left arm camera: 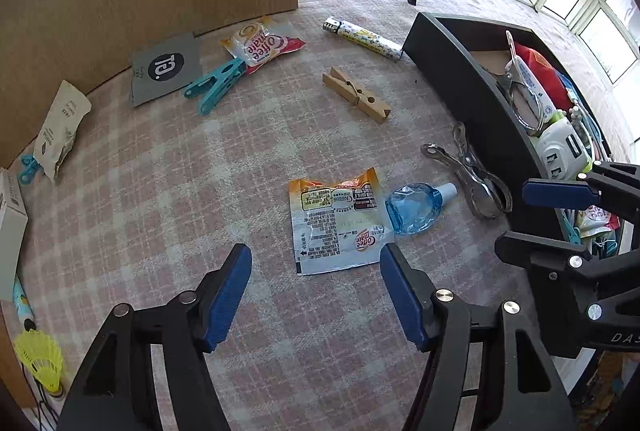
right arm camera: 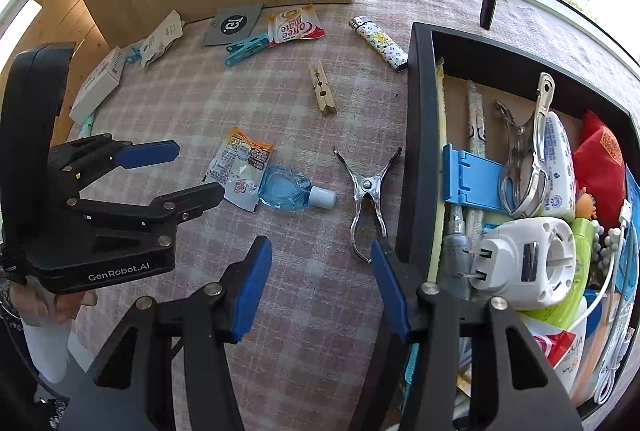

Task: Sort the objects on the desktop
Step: 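Move both tools back over the table toward the metal clip and packet, then grasp the metal clip with the right tool while the left tool grasps the small packet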

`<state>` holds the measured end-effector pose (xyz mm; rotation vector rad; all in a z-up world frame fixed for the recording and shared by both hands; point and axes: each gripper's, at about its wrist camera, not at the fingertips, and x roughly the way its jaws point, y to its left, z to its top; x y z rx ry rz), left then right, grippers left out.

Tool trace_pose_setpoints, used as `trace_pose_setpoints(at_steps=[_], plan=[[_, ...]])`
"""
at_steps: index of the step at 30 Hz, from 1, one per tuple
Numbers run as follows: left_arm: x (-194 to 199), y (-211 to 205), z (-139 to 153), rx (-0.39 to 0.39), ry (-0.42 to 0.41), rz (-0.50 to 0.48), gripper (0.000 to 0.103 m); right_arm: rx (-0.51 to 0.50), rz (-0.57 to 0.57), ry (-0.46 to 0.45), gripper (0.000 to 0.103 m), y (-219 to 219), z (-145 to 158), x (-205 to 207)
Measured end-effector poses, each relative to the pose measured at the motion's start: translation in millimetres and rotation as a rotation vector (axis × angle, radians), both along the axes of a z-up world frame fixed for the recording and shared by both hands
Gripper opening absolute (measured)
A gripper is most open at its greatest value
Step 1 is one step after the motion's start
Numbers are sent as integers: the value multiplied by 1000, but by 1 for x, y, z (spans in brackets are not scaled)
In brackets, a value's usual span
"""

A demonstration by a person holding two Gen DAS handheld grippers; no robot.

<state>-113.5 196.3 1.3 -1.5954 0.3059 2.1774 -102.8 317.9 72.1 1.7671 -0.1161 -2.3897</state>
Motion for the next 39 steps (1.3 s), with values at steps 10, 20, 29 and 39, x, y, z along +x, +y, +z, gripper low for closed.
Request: trace_pose_setpoints(at_steps=[10,20,29,39], plan=[[-11,14,-18,-41,27,-33,69,40,15,-65,38,-3,-19,-17],[-45,-7,-18,-26,34,26,69,111,51,-107,23,-17,-33,-36],[-63,-4,-15,-7,76,48,34,151,30,-89,8,-15,-34,-44],[-67,-36,-3,112,63,131,8,77,-14,-95,5,-4,-31,-36]])
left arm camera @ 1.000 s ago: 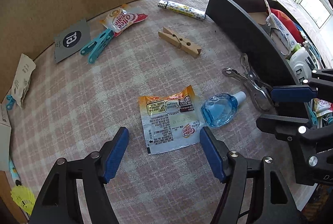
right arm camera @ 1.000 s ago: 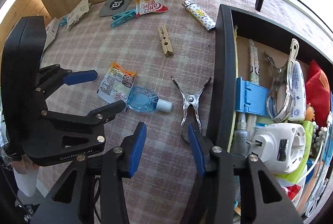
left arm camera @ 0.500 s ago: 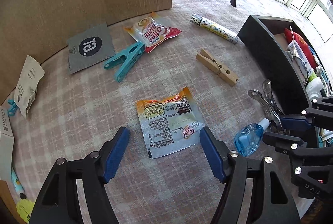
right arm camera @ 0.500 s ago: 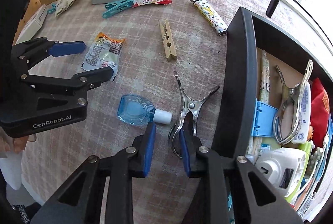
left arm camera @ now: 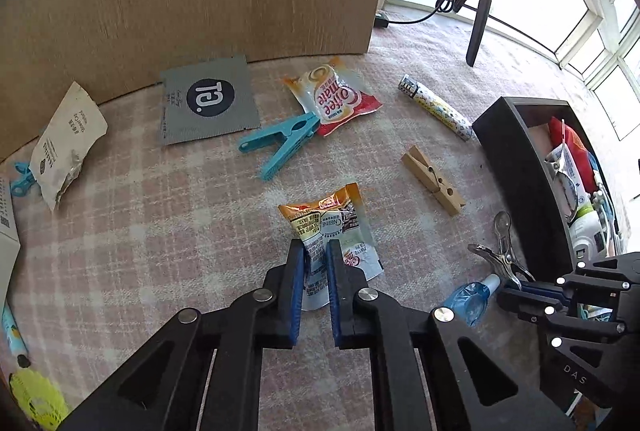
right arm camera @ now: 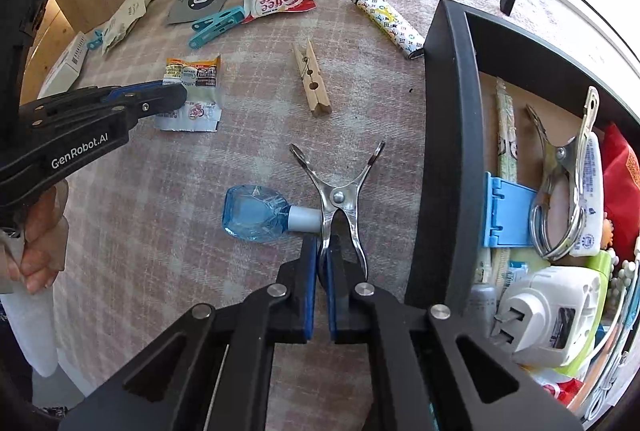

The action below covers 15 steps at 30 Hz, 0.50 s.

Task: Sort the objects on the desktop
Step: 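Grasp the metal clip with the right tool while the left tool grasps the small packet, then carry the clip and packet into the tray and open both tools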

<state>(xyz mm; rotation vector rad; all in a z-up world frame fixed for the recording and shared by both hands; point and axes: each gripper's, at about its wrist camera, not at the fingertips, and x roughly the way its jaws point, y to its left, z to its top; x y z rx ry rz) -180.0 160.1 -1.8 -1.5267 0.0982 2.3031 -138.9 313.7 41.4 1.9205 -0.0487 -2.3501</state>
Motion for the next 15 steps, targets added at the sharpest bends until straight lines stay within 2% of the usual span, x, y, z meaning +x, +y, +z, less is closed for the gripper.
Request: trace_pose_setpoints(at_steps=[2,8,15], plan=[[0,-1,11,-5,29,-1,7,-2,-11,7,5,3,3,1],[2,-9,41,59,43,-3,7,-40,-32,57,5,11,27,6],[16,11,73,99,84,-37,7,-71,-65,126,5,18,58,9]])
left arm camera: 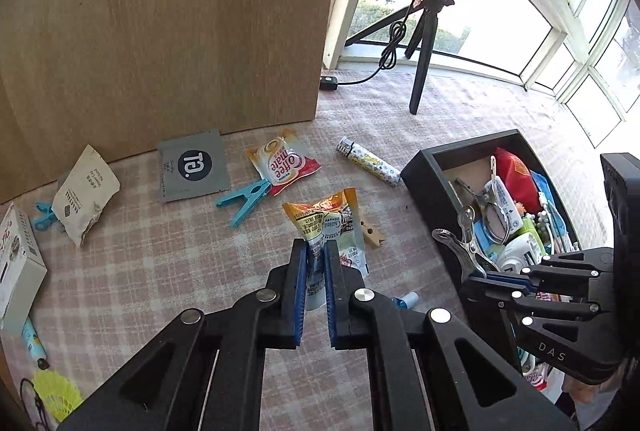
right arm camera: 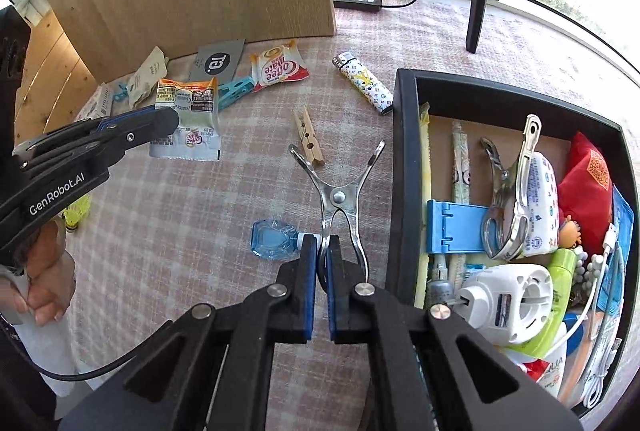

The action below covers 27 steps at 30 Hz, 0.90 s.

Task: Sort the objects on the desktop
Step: 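Carry the clip and packet into the tray and open both tools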

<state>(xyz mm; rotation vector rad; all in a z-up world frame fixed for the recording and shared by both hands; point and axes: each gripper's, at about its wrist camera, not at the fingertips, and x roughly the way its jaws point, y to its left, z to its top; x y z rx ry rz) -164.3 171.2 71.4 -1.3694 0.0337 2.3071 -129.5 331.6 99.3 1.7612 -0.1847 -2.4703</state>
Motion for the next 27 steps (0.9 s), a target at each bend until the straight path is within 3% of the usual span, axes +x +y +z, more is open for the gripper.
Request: trace_pose_setpoints(at_steps=[11,20,27], plan=[[24,80,31,36,28,-136,7,42,-141,73,5,67,36,13],[50,154,42,31,30,-256,7,86,-288,74,5,142,48,50],[71,201,47,24,37,-332,8,92,-360,80,5,178,53,74]])
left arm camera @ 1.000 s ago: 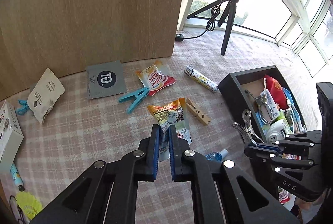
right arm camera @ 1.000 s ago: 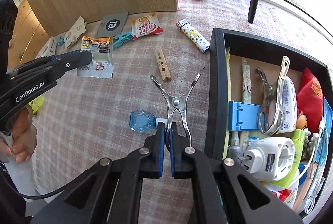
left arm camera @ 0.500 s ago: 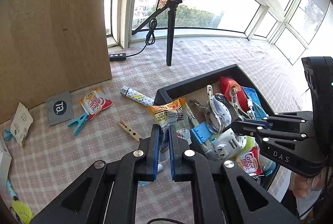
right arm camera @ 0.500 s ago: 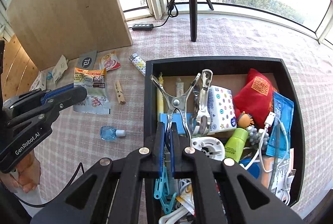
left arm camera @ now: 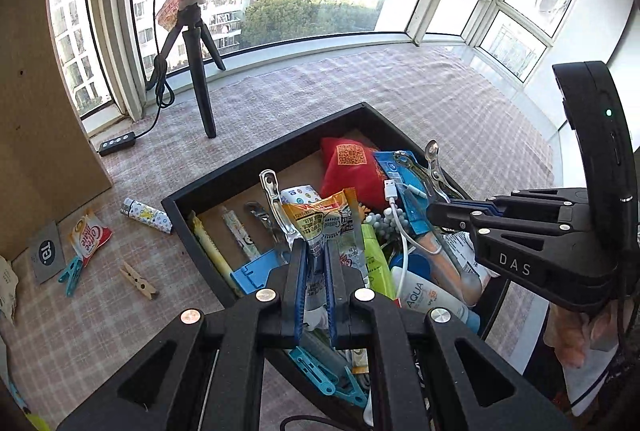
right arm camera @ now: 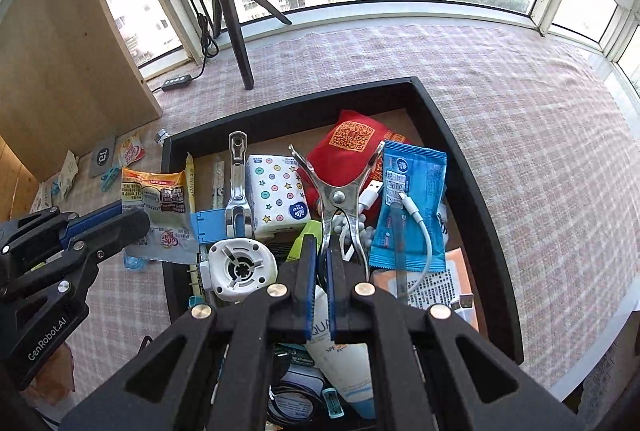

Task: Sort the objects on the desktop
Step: 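Carry the clip and packet into the tray and open both tools, then move both tools back toward the yellow shuttlecock and blue eye-drop bottle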

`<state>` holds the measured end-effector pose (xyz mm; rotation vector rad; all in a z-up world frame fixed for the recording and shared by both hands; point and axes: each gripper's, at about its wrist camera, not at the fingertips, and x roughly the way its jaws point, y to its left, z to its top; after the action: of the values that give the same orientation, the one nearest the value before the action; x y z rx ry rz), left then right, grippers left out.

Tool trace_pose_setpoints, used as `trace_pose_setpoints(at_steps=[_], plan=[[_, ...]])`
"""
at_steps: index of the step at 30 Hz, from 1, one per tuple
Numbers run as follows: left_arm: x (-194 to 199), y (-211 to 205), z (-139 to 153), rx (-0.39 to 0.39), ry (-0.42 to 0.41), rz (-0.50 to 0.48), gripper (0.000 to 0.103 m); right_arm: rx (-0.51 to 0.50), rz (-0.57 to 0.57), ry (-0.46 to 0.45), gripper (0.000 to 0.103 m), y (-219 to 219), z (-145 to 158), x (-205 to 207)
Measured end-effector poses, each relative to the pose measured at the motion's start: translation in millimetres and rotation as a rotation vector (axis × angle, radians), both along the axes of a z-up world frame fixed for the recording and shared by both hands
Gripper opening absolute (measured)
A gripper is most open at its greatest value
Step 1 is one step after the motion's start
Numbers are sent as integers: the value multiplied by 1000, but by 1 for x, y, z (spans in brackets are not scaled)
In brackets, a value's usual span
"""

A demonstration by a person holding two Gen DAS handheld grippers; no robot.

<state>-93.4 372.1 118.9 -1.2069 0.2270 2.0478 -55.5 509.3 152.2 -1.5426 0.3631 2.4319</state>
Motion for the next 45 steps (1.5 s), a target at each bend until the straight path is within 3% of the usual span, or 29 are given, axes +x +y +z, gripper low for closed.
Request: trace_pose_setpoints(at_steps=[6,8,10,11,27,45], plan=[[11,24,4,-15,11,-37,11,-13,-22,8,5,14,-1,9],[13,28,5,-26,13,-40,18,-14,-31,11,7,17,-1,11],[15,30,6,-28,14,-45,37,-17,-38,11,19,19,-1,12],[15,31,6,-28,19,-44,39,-18,-43,15,22,19,0,13],[14,8,13,-37,45,3,40,-33,-9,24,26,3,1,8],[12,-89,16,-67,66,195,40,-50,144,65,33,-77,15,-6]])
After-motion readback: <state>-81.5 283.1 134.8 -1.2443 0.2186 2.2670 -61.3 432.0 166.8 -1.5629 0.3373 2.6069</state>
